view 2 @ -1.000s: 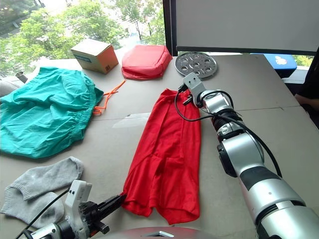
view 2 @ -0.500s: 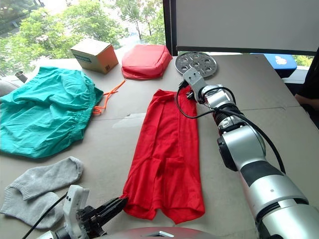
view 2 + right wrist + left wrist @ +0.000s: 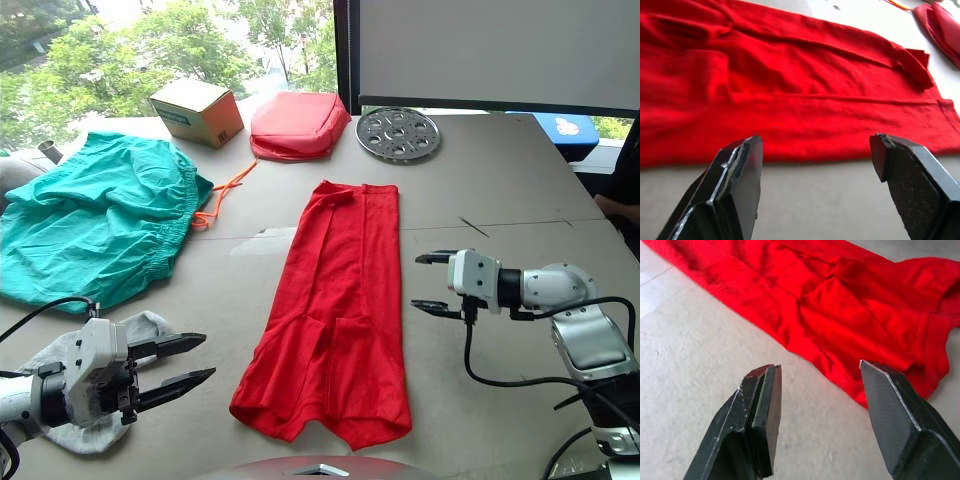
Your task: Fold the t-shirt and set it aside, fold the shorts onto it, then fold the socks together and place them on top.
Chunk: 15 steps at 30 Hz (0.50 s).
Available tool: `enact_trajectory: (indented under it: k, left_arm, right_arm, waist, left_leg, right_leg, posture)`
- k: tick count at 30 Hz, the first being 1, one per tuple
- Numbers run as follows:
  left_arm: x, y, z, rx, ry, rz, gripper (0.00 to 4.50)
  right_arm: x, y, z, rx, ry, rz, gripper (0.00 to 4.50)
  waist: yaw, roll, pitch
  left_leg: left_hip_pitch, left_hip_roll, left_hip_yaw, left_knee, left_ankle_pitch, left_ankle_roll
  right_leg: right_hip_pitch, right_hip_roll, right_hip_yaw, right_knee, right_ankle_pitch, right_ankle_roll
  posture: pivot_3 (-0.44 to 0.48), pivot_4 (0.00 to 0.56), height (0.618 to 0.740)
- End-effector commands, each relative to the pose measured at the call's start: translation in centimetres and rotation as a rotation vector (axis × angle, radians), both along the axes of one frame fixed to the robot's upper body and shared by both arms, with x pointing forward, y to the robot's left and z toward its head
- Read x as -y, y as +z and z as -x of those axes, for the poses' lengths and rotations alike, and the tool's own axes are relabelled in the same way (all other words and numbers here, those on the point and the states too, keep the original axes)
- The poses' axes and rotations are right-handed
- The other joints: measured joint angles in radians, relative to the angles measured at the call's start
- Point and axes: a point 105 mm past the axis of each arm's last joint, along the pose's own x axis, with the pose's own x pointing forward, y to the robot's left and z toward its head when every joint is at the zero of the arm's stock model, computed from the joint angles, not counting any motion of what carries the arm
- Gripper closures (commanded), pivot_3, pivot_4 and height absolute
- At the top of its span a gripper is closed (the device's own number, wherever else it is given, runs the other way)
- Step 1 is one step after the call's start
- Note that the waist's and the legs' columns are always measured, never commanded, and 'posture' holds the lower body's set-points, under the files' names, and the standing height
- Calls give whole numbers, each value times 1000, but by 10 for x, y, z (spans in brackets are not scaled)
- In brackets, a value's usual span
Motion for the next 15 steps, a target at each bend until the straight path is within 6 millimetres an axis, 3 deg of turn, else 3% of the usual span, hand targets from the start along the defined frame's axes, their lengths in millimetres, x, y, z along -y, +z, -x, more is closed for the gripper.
enact_trajectory:
  k: [1, 6, 15]
  left_arm:
    - [2, -10, 5, 55, -162, -84, 1701]
    - [5, -26, 9, 106, -328, -152, 1701]
    - [12, -47, 12, 173, -476, -210, 1701]
  right_arm:
    - [5, 2, 27, 78, 116, 41, 60]
    - [4, -25, 67, 133, 241, 93, 60]
    - [-7, -50, 96, 216, 326, 110, 60]
  waist:
    - [1, 0, 0]
    - [10, 0, 1]
    - [27, -1, 0]
  left_leg:
    - [0, 1, 0, 0, 0, 0]
    - [0, 2, 1, -1, 1, 2]
    - [0, 3, 2, 0, 1, 2]
  right_leg:
    - [-1, -1, 0, 0, 0, 0]
    - [-1, 0, 0, 0, 0, 0]
    - [-1, -1, 0, 1, 0, 0]
  posture:
    - [0, 150, 739]
    - [0, 150, 739]
    - [0, 150, 739]
